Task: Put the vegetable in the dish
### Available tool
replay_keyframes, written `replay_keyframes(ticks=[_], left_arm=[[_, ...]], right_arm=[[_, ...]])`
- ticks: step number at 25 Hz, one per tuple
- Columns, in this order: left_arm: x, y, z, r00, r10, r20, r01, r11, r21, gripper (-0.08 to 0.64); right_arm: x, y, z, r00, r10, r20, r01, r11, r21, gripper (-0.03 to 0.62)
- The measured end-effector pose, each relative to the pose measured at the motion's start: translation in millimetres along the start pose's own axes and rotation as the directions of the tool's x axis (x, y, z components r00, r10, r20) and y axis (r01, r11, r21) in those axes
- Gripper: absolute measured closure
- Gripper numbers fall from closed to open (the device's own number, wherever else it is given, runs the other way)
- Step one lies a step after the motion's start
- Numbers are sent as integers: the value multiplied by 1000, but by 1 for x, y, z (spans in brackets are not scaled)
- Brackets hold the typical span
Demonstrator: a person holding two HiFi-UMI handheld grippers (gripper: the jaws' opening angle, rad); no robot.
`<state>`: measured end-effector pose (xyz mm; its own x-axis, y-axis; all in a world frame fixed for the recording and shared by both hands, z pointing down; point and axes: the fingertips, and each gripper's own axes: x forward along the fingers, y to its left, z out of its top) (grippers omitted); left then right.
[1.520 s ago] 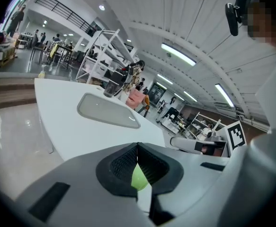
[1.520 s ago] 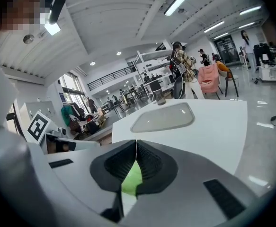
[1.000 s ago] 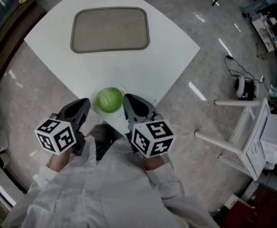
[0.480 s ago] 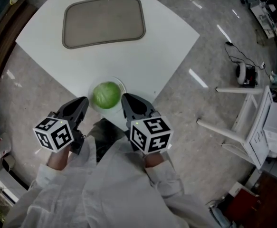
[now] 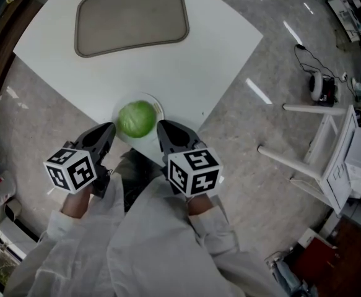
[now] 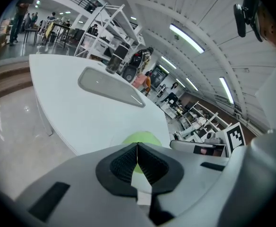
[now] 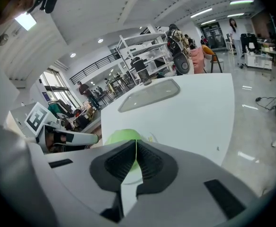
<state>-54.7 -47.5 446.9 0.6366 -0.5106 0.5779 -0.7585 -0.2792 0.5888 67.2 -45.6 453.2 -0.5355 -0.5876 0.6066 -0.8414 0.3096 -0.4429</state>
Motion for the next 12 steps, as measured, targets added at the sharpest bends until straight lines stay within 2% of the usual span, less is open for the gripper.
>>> replay_keyframes(ticks=[5, 12], left_arm=[[6, 2, -8, 1000, 5, -24, -6, 1000, -21, 551], [6, 17, -17, 997, 66, -34, -68, 997, -46, 551]], right_arm=[[4, -3, -6, 1000, -5, -22, 5, 1000, 11, 577], [8, -5, -9, 1000, -25, -3, 25, 999, 35, 577]])
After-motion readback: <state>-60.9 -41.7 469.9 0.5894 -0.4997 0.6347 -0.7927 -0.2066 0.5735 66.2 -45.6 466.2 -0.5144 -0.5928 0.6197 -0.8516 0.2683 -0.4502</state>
